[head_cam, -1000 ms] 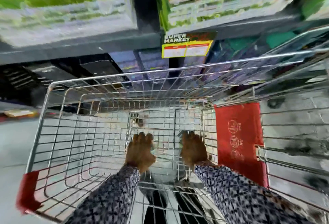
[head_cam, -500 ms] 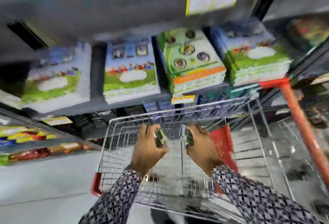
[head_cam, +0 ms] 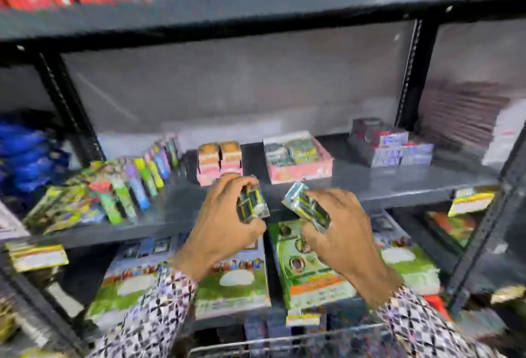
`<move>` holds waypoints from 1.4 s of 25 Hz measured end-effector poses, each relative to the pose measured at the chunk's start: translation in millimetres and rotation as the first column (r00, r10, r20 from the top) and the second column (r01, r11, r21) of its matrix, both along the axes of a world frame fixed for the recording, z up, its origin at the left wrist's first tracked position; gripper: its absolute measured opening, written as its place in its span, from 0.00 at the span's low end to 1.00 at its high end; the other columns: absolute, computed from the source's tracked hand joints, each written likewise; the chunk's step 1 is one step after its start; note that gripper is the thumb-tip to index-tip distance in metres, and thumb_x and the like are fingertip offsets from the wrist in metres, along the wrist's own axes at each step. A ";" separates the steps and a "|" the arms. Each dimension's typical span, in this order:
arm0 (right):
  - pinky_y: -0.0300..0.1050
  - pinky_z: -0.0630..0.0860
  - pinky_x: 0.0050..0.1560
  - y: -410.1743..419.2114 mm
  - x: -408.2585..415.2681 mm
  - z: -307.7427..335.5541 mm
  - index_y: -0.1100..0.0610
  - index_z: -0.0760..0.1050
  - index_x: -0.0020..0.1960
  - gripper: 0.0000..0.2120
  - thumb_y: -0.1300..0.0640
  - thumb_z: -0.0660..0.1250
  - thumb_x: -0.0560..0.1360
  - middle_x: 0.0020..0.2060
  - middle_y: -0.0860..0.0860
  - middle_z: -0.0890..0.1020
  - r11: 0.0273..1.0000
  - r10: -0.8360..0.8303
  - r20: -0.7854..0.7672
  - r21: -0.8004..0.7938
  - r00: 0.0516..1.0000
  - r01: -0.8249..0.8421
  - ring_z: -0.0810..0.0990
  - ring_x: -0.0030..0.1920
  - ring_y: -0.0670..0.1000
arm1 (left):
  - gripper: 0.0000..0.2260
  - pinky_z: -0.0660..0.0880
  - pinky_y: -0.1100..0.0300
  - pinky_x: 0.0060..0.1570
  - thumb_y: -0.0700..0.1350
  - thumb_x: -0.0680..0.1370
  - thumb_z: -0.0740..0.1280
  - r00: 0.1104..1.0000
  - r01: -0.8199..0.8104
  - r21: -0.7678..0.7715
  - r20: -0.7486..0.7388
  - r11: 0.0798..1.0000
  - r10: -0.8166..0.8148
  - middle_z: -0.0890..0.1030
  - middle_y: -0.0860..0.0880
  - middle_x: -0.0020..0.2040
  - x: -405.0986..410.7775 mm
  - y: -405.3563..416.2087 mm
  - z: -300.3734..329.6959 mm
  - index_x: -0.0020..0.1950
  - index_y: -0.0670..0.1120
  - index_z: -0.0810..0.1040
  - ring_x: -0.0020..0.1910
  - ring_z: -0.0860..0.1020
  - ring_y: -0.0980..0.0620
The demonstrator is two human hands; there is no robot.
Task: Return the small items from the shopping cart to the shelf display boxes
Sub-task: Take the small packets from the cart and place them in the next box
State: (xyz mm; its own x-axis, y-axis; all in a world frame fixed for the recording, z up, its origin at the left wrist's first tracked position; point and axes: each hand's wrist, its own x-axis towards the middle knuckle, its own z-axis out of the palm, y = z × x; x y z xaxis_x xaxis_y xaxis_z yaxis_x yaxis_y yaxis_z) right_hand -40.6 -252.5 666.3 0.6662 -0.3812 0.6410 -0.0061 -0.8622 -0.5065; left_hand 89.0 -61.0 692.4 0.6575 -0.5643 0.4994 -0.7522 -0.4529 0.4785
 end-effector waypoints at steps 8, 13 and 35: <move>0.59 0.75 0.62 -92.4 104.1 94.0 0.43 0.84 0.58 0.16 0.44 0.66 0.72 0.54 0.55 0.86 0.981 -0.087 -0.471 -0.193 0.878 -0.007 0.81 0.58 0.62 | 0.27 0.75 0.58 0.61 0.55 0.65 0.76 0.989 0.077 0.294 -0.140 0.953 -0.037 0.80 0.50 0.61 104.8 -109.4 77.5 0.64 0.54 0.81 0.59 0.79 0.51; 0.62 0.68 0.68 -134.0 135.0 86.1 0.42 0.84 0.58 0.15 0.56 0.66 0.76 0.60 0.50 0.85 0.952 0.048 -0.623 -0.208 0.781 -0.225 0.77 0.64 0.60 | 0.22 0.71 0.63 0.57 0.50 0.71 0.76 0.976 0.111 0.364 -0.213 0.925 -0.033 0.81 0.53 0.64 141.5 -151.3 61.4 0.66 0.52 0.82 0.61 0.79 0.53; 0.53 0.67 0.70 -145.5 178.2 58.0 0.54 0.75 0.71 0.18 0.54 0.57 0.84 0.71 0.55 0.77 0.900 0.088 -0.692 -0.253 0.717 -0.354 0.73 0.70 0.60 | 0.29 0.38 0.55 0.82 0.55 0.88 0.44 0.992 0.117 0.731 -0.116 0.672 -0.047 0.42 0.42 0.86 160.9 -173.2 25.4 0.84 0.41 0.43 0.85 0.40 0.47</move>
State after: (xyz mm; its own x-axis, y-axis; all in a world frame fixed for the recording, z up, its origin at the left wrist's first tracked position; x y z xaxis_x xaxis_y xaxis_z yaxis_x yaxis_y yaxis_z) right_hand 137.7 -398.1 724.3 0.9975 -0.0114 0.0692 -0.0030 -0.9927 -0.1207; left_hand 249.9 -234.2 717.8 0.6079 -0.7791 -0.1528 -0.7785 -0.6227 0.0779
